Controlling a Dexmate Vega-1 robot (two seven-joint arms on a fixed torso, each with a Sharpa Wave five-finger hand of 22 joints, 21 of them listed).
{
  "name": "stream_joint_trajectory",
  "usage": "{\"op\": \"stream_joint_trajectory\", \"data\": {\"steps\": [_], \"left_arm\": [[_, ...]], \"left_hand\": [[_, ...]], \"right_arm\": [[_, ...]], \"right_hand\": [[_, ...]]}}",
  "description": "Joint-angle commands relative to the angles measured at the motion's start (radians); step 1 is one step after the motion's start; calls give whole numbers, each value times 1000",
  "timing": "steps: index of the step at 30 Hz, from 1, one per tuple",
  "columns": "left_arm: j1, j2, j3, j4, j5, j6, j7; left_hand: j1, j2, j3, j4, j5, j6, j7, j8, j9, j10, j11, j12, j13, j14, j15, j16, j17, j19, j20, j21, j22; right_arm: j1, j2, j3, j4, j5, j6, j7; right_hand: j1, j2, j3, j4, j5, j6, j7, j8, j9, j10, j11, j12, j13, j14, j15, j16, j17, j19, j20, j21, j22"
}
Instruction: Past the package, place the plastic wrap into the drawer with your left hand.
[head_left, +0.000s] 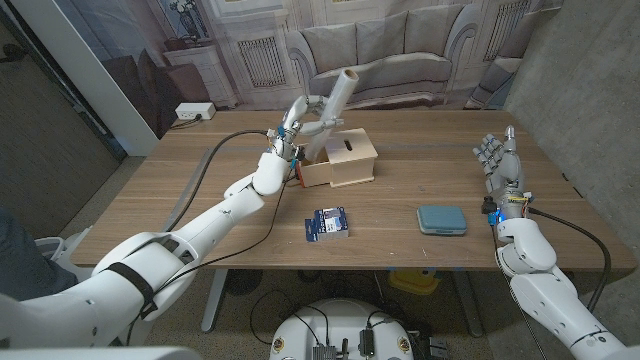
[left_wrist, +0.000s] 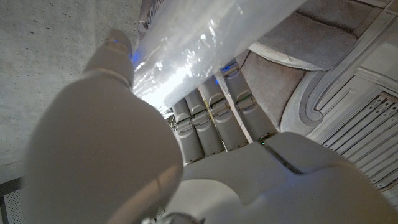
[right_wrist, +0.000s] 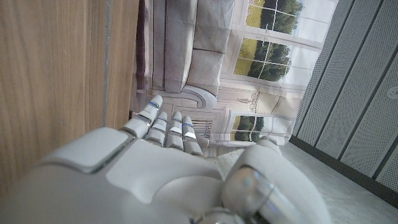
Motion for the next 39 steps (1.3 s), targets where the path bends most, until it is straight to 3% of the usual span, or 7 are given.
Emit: {"op": "stream_joint_trajectory", "data": {"steps": [1, 21, 39], "left_arm": [[-6, -4, 15, 19, -5, 1, -1], [-19, -25, 28, 92, -32, -30, 0], [-43, -34, 41, 145, -37, -49, 7]], "left_hand": [[189, 184, 3, 5, -4, 44, 18, 32, 1, 1, 13, -2, 6, 8, -48, -3, 7, -9, -13, 6, 2], [190, 191, 5, 9, -3, 32, 15, 27, 2, -10, 9, -9, 17, -9, -46, -10, 16, -26, -11, 5, 2], [204, 211, 13, 8, -6, -10, -1, 15, 4, -68, 0, -38, 24, -92, -42, -38, 39, -97, 2, -8, 2]], "right_arm": [[-5, 2, 4, 3, 5, 5, 3], [-4, -1, 2, -2, 4, -9, -1], [12, 1, -10, -6, -11, -21, -16]], "right_hand": [[2, 4, -5, -1, -6, 12, -1, -1, 4, 9, 5, -2, 3, 7, 0, -6, 3, 13, 1, -6, 4], [3, 6, -7, -2, -7, 11, 1, -1, 4, 10, 7, -2, 3, 7, 1, -6, 3, 15, 1, -11, 4], [3, 7, -8, -3, -7, 11, 0, -1, 4, 10, 7, -2, 4, 7, 2, -6, 3, 17, 2, -15, 4]]}}
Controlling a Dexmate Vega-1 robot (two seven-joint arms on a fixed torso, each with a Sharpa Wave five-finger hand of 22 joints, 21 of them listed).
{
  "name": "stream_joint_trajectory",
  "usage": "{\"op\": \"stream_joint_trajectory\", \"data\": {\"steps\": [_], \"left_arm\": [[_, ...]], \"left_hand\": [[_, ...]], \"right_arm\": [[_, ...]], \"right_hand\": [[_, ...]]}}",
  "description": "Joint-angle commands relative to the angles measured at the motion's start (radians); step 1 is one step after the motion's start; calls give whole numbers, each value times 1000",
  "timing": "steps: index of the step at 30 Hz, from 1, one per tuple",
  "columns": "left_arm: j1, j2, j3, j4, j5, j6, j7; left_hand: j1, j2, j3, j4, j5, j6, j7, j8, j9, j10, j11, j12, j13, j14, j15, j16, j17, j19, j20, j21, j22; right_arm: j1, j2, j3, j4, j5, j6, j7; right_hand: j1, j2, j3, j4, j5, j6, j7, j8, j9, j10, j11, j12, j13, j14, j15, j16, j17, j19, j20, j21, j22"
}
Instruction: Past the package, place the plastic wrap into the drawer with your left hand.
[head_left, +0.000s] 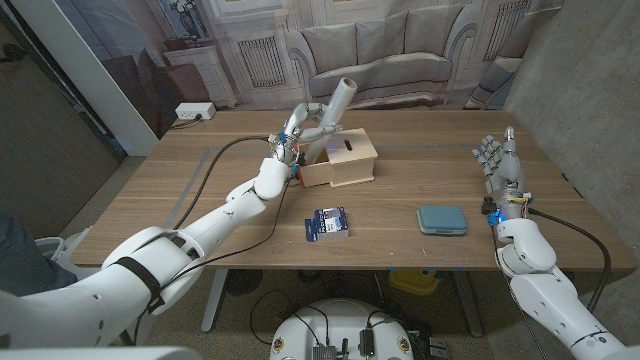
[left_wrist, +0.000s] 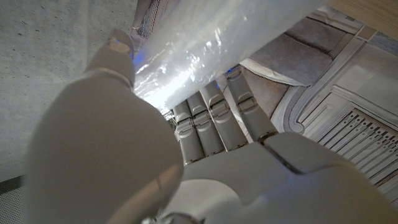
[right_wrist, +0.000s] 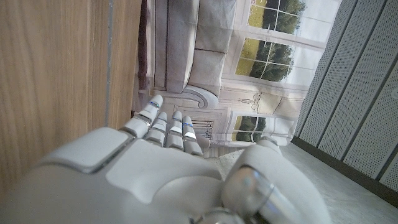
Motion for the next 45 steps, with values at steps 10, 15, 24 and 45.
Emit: {"op": "stream_joint_trajectory", "data": {"steps": [10, 15, 24, 45], "left_arm": [[-22, 1, 26, 28, 32, -7, 33], [-15, 8, 26, 10, 35, 0, 35], [23, 33, 21, -70, 85, 56, 95], [70, 56, 6, -153, 86, 121, 93]], "left_hand": [[63, 145, -59, 70, -8, -30, -28, 17, 5, -45, -11, -16, -26, -86, -37, -35, 3, -77, -17, -26, 1], [38, 134, -71, 81, -6, -35, -34, 16, 5, -55, -5, -19, -36, -106, -37, -42, 1, -102, -12, -37, 1], [-26, 108, -105, 113, 14, -90, -64, -10, -3, -184, -22, -27, -65, -323, -16, -78, -8, -314, 58, -133, 2], [-86, 85, -141, 144, 46, -194, -61, -67, -7, -367, -19, -28, -93, -524, 27, -80, -44, -473, 110, -226, 4]], "right_arm": [[14, 6, -10, -2, -15, -5, -17], [11, 7, -11, -4, -15, -3, -19], [-7, 9, -2, -20, -21, 7, -26], [-10, 5, -2, -25, -16, 3, -14]], "right_hand": [[4, 8, -6, -1, 1, 11, -2, -1, 4, 4, 1, -2, 4, 9, 2, 1, 3, 7, 2, -6, 4], [4, 8, -6, -1, 1, 11, -2, -1, 4, 4, 1, -2, 4, 10, 2, 2, 3, 7, 2, -8, 4], [5, 9, -7, -2, 1, 12, -4, -1, 4, 8, 1, -1, 4, 10, 2, 2, 3, 8, 2, -10, 4], [7, 11, -9, -3, 1, 13, -5, -1, 4, 8, 1, -1, 4, 10, 3, 1, 3, 10, 4, -14, 4]]}}
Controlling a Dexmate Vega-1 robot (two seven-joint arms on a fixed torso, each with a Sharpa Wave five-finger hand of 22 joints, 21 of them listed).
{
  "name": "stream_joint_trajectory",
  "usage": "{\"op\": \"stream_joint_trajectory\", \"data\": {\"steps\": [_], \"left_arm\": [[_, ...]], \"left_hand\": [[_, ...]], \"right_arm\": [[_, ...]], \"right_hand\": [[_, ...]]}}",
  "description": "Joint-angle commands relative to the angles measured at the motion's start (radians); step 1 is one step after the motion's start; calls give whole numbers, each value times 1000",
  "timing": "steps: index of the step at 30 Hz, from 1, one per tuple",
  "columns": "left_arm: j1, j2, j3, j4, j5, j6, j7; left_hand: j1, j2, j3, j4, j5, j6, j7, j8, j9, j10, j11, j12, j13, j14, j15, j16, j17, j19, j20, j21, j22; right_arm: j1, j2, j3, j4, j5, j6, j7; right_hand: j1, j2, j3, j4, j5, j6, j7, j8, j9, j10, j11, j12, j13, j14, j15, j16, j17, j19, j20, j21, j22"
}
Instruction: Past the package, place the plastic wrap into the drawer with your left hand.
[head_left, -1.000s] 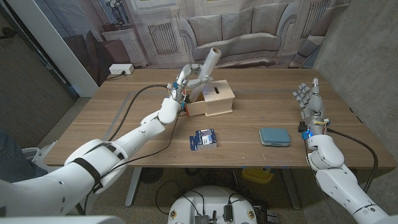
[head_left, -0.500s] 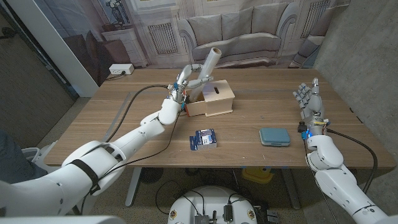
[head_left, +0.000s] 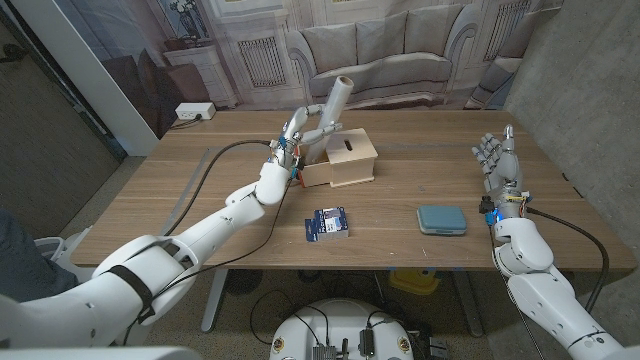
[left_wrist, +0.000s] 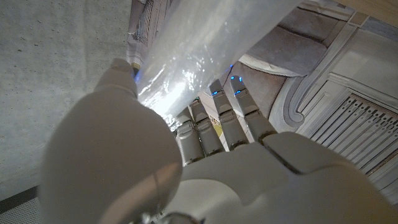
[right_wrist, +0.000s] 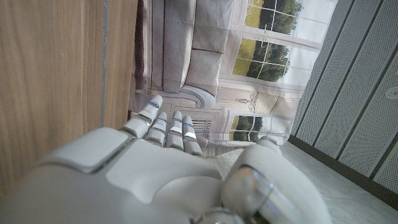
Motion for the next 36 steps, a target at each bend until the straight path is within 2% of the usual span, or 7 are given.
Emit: {"op": "stream_joint_trajectory", "data": {"steps": [1, 9, 15, 20, 21, 27, 36], "left_arm": [[24, 13, -7, -46, 1, 37, -6], [36, 16, -10, -65, -5, 54, -17], [45, 21, -12, -82, -9, 69, -26], [49, 24, -14, -91, -14, 72, -36], [50, 25, -14, -93, -15, 73, -39], [59, 35, -18, -121, -25, 89, -65], [84, 69, -26, -210, -48, 166, -147]], "left_hand": [[-11, -14, -12, 8, 15, -55, -3, -28, 1, -51, 6, 0, -4, -46, -87, -3, -9, -29, 9, -19, 2], [-28, -20, -25, 17, 32, -133, -9, -63, 4, -128, 17, -1, -17, -121, -68, -5, -25, -78, 41, -51, 2], [-43, -21, -35, 26, 45, -208, -17, -94, 6, -182, 29, 0, -27, -164, -60, -3, -37, -101, 49, -71, 3], [-65, -23, -49, 38, 58, -303, -11, -125, 10, -246, 29, 1, -38, -211, -48, -2, -50, -124, 55, -91, 3], [-74, -24, -55, 43, 63, -343, -10, -136, 11, -269, 43, 0, -42, -226, -41, -2, -55, -129, 58, -97, 4], [-100, -31, -73, 57, 76, -426, -3, -146, 13, -332, 53, -1, -52, -281, -22, -6, -67, -156, 63, -118, 4], [-160, -54, -116, 85, 99, -561, 30, -154, 15, -433, 81, 2, -68, -369, 13, -8, -87, -215, 82, -159, 5]], "right_arm": [[-6, -2, 2, -5, 2, 1, 6], [-16, -2, 7, -10, 1, 4, 5], [-17, -4, 8, -10, 5, 3, 11], [-17, -4, 9, -9, 8, 2, 14], [-18, -4, 9, -9, 8, 3, 15], [-27, -5, 15, -17, 6, 5, 12], [-41, -1, 22, -25, 4, 13, 10]], "right_hand": [[3, 7, -5, 1, 0, 9, -2, -1, 4, 9, 1, -1, 4, 9, 3, 1, 3, 10, 3, -3, 4], [3, 7, -5, 1, 0, 8, -2, -1, 4, 7, 0, -2, 4, 10, 3, 1, 3, 11, 4, -5, 4], [4, 7, -6, 0, 0, 8, -2, -1, 4, 8, 0, -1, 4, 10, 3, 1, 3, 11, 5, -6, 4], [4, 8, -6, 0, 0, 9, -3, -1, 5, 8, 1, -2, 4, 11, 3, 1, 3, 11, 5, -7, 4], [4, 8, -6, 0, 0, 9, -3, -1, 5, 8, 1, -1, 4, 11, 2, 1, 3, 11, 5, -8, 5], [4, 8, -7, 0, 0, 8, -3, -1, 5, 8, 1, -1, 4, 10, 3, 1, 3, 11, 6, -9, 5], [4, 8, -8, 0, 0, 8, -3, -1, 5, 8, 0, -2, 4, 11, 2, 1, 3, 12, 7, -10, 5]]}}
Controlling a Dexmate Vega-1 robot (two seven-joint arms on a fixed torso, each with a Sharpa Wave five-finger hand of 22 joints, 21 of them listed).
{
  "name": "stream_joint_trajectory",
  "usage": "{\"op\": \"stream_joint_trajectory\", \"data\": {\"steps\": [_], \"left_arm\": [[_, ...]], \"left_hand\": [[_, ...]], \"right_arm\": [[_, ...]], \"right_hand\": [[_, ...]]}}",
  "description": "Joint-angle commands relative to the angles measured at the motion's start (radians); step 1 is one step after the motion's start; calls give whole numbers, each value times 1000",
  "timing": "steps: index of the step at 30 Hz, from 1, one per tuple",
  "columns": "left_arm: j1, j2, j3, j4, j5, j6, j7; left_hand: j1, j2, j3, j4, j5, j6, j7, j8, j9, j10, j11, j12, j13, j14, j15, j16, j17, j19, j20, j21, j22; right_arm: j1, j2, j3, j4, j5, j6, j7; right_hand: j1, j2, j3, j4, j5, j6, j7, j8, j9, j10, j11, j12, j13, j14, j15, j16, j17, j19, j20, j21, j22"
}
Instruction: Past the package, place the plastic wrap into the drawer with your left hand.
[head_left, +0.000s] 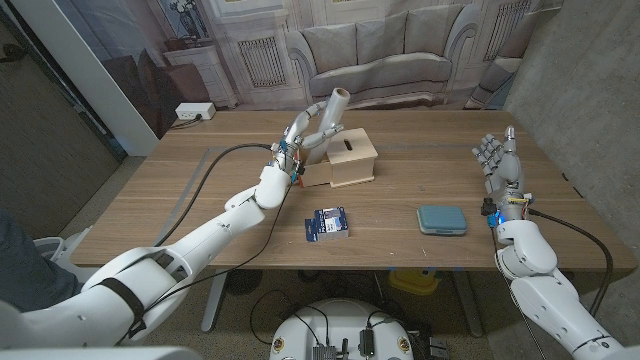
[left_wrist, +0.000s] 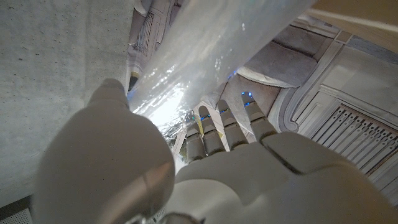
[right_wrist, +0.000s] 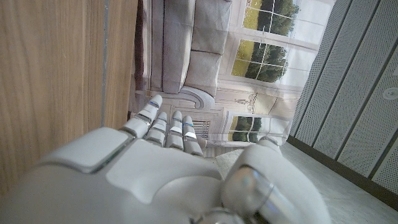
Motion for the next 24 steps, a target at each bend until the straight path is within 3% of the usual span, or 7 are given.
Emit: {"op": "stream_joint_trajectory", "data": {"steps": [1, 7, 8, 13, 16, 24], "left_arm": [[30, 41, -10, -107, -28, 91, -96], [49, 74, -16, -188, -41, 167, -161], [52, 80, -17, -202, -45, 180, -176], [64, 110, -20, -270, -59, 250, -239], [72, 131, -22, -315, -66, 290, -276], [88, 163, -30, -379, -74, 338, -318]], "left_hand": [[-30, -11, -25, 10, 14, -74, 19, -3, 2, -55, 13, 2, -6, -46, 8, -1, -9, -31, 11, -20, 4], [-64, -23, -56, 23, 28, -174, 42, -2, 2, -141, 51, 2, -19, -113, 37, 0, -24, -75, 19, -53, 5], [-69, -25, -62, 24, 31, -197, 54, -3, 2, -157, 42, 2, -22, -127, 44, -1, -28, -78, 20, -57, 5], [-92, -36, -90, 30, 44, -281, 88, -1, 0, -233, 71, 3, -35, -194, 70, -3, -42, -115, 33, -84, 5], [-102, -39, -100, 33, 49, -314, 96, -2, -1, -264, 94, 2, -41, -220, 80, -3, -47, -128, 38, -94, 5], [-120, -43, -118, 38, 55, -362, 123, -2, -3, -305, 117, 3, -50, -249, 94, -2, -54, -148, 45, -108, 5]], "right_arm": [[-18, 3, 11, -11, -1, 9, -2], [-23, 6, 14, -13, -3, 13, -1], [-24, 6, 14, -14, -1, 13, 0], [-27, 8, 15, -14, -2, 16, 1], [-30, 10, 15, -13, -2, 19, 2], [-34, 15, 17, -14, -5, 27, 2]], "right_hand": [[4, 8, -4, 4, 0, 5, 0, -1, 5, 8, 0, -1, 4, 11, 2, 1, 3, 6, 2, -6, 5], [4, 8, -4, 4, 0, 4, 0, -1, 5, 7, -1, -2, 4, 10, 3, 1, 3, 7, 2, -6, 5], [4, 8, -4, 4, 0, 4, 0, -1, 5, 8, 0, -2, 4, 10, 3, 1, 3, 7, 2, -6, 5], [4, 9, -5, 3, 0, 4, -1, -2, 5, 9, 0, -1, 4, 10, 3, 1, 3, 7, 2, -7, 5], [4, 9, -5, 3, 0, 4, -1, -2, 5, 8, 0, -2, 4, 9, 3, 0, 3, 7, 2, -8, 5], [4, 9, -6, 3, 0, 3, -1, -2, 5, 8, 0, -2, 4, 9, 3, 0, 3, 7, 3, -9, 5]]}}
